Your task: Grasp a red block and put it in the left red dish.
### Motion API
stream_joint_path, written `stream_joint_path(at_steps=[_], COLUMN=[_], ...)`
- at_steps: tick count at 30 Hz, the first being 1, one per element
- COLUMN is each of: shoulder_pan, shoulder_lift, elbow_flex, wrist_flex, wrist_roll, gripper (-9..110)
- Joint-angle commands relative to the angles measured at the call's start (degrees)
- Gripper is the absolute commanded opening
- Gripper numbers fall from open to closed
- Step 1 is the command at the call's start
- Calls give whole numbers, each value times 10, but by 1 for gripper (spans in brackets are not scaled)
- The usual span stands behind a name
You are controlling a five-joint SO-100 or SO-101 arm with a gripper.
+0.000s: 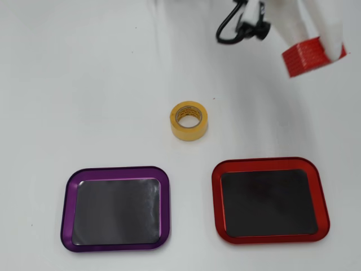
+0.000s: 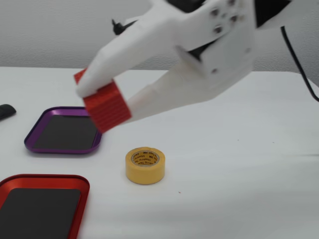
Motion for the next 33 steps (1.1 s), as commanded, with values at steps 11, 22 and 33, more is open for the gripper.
stream_joint_path(at_steps=[11,22,33], shoulder_pan=[49,49,48], shoulder_lift=[-351,-361,-361], elbow_flex=[-275,-274,-237], wrist_flex=[-54,-54,-54], wrist_roll=[-4,-5,-5], gripper=[0,0,0])
